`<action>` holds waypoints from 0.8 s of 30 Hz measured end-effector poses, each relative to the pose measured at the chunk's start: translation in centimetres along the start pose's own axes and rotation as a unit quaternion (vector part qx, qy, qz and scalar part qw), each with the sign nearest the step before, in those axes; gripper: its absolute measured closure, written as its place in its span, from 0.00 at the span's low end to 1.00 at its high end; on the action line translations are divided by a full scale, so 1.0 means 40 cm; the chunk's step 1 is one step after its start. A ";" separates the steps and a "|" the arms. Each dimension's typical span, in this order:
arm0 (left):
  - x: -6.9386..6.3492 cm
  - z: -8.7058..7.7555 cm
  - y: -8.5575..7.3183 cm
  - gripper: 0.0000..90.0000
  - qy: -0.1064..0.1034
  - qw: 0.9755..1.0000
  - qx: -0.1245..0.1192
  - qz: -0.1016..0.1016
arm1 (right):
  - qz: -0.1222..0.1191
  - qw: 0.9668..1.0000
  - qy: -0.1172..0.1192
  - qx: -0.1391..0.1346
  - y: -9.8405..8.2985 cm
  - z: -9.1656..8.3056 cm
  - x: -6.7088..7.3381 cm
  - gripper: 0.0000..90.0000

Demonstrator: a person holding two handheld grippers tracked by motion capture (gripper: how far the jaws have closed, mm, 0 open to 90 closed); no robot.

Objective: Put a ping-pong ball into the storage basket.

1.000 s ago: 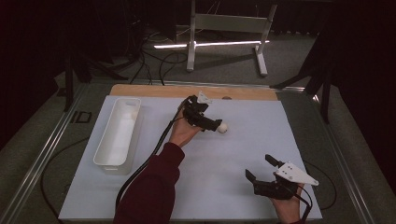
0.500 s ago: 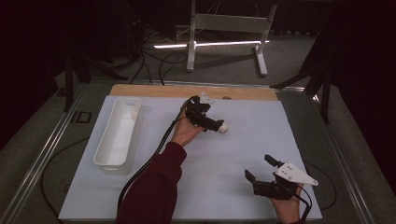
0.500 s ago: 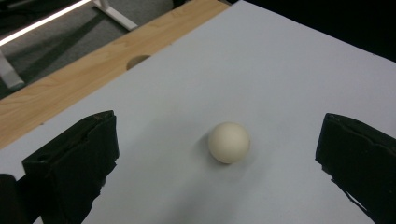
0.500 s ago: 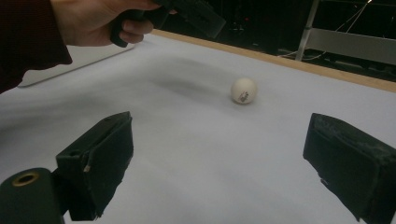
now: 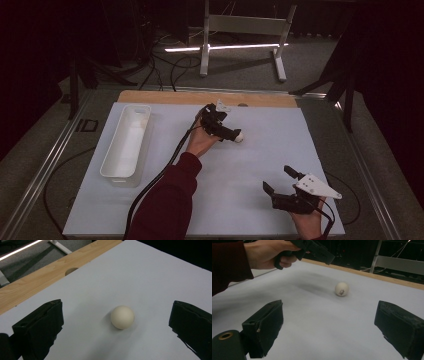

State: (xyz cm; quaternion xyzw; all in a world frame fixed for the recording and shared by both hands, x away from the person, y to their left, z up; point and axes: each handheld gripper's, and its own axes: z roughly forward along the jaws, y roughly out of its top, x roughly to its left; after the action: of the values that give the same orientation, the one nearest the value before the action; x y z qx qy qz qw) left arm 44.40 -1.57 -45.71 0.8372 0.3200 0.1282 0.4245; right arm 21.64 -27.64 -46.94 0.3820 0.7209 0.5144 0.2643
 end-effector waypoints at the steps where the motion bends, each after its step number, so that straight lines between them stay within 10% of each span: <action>1: 0.001 0.002 0.000 0.00 0.001 1.000 0.003 0.001 | 0.000 1.000 0.000 0.000 0.000 0.000 0.000 0.09; 24: 0.002 0.045 -0.014 0.00 0.003 1.000 0.007 -0.013 | 0.001 1.000 0.002 -0.001 0.000 0.001 0.001 0.09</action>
State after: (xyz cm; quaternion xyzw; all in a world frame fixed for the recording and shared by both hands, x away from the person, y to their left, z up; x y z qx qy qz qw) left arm 45.09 -2.41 -47.25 0.8354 0.3330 0.1231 0.4196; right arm 21.63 -27.57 -46.95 0.3813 0.7202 0.5166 0.2626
